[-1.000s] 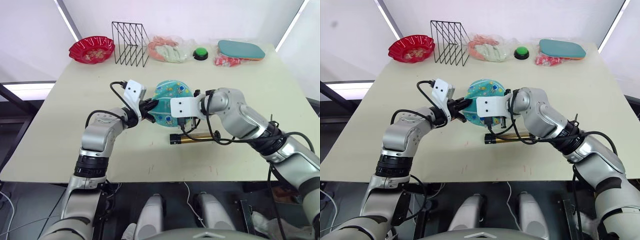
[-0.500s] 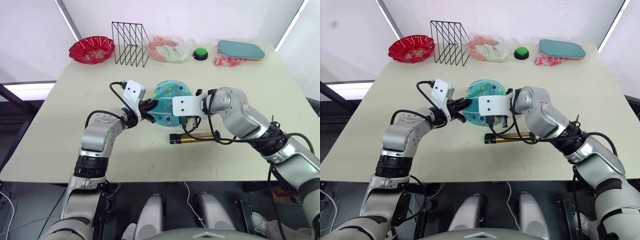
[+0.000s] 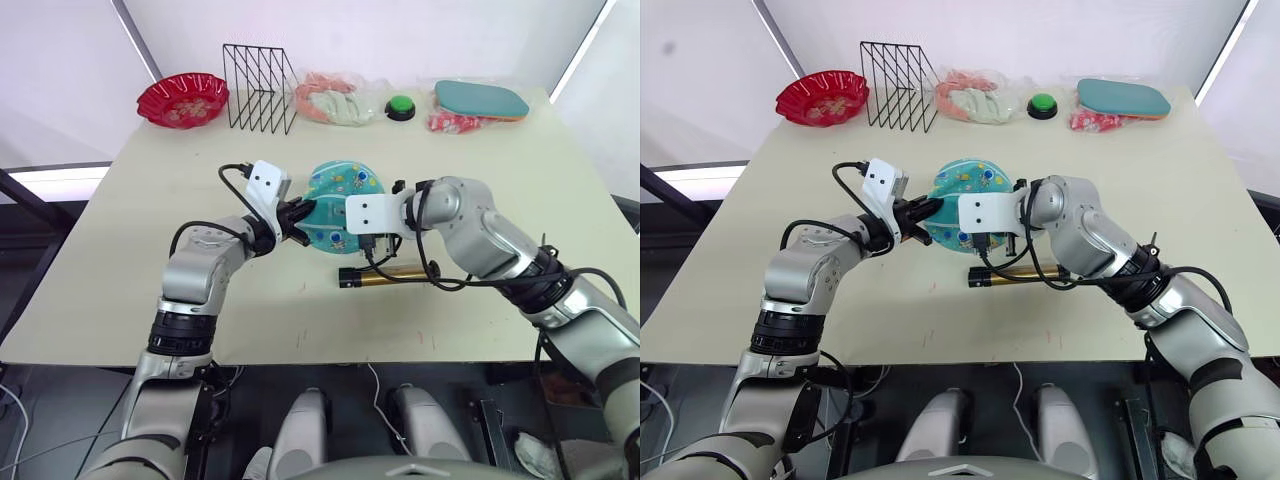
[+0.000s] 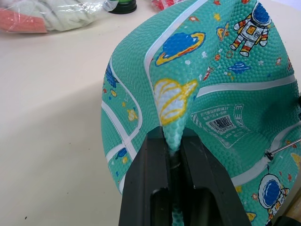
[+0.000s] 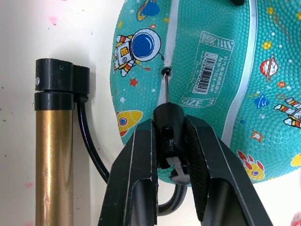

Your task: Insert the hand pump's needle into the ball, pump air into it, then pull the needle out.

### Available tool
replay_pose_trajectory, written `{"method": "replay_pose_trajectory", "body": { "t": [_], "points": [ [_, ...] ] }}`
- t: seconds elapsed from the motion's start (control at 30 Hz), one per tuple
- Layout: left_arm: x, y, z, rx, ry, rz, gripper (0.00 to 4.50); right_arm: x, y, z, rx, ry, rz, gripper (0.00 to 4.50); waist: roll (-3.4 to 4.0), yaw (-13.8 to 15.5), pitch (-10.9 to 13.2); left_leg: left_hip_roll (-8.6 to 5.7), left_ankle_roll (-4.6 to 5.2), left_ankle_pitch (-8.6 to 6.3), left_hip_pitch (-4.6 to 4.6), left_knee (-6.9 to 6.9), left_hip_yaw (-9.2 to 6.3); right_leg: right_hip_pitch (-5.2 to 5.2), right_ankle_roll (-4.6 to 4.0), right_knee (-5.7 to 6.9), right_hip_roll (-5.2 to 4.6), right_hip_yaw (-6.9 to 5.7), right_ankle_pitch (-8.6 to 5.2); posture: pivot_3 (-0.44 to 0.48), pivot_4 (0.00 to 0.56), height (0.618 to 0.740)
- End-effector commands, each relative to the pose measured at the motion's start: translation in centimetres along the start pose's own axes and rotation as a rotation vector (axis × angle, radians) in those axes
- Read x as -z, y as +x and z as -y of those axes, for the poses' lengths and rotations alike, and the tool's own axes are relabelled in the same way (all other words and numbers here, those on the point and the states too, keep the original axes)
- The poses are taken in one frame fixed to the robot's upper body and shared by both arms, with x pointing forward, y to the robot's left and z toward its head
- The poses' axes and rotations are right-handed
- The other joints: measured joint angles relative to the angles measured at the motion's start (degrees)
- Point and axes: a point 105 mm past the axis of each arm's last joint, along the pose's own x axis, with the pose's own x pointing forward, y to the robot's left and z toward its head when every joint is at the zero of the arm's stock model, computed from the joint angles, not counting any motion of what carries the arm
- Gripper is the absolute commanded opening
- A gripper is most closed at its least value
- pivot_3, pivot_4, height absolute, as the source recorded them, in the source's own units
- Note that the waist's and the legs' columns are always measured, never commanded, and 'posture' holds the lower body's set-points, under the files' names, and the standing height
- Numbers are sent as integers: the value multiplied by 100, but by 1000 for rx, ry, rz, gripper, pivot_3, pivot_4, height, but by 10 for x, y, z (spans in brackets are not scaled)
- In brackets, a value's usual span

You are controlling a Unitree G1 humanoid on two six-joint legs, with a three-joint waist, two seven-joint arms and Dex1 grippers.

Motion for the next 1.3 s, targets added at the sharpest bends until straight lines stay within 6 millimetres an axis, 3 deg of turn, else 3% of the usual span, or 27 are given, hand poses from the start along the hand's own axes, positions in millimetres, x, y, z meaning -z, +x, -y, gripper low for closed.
{"method": "replay_pose_trajectory", "body": {
  "t": [0.03, 0.73, 1.3],
  "points": [
    [-9, -3, 4, 19, 16, 37, 0, 6, 0, 3, 17, 22, -15, 308, -1, -3, 0, 0, -1, 0, 1, 0, 0, 0, 0, 2, 0, 1, 0, 0, 150, 740],
    [-7, -4, 3, 15, 14, 32, 0, -5, 1, 1, 0, 17, 36, 308, 0, -14, 0, 0, -3, 2, 3, 0, 0, 0, -1, 8, 1, 1, 0, 0, 150, 740],
    [-8, -3, 4, 17, 15, 35, 0, -2, 7, -6, -28, 9, 24, 308, -1, -16, -1, 0, -4, 2, 6, 0, 1, 0, -1, 12, 1, 2, -1, 0, 150, 740]
  ]
}}
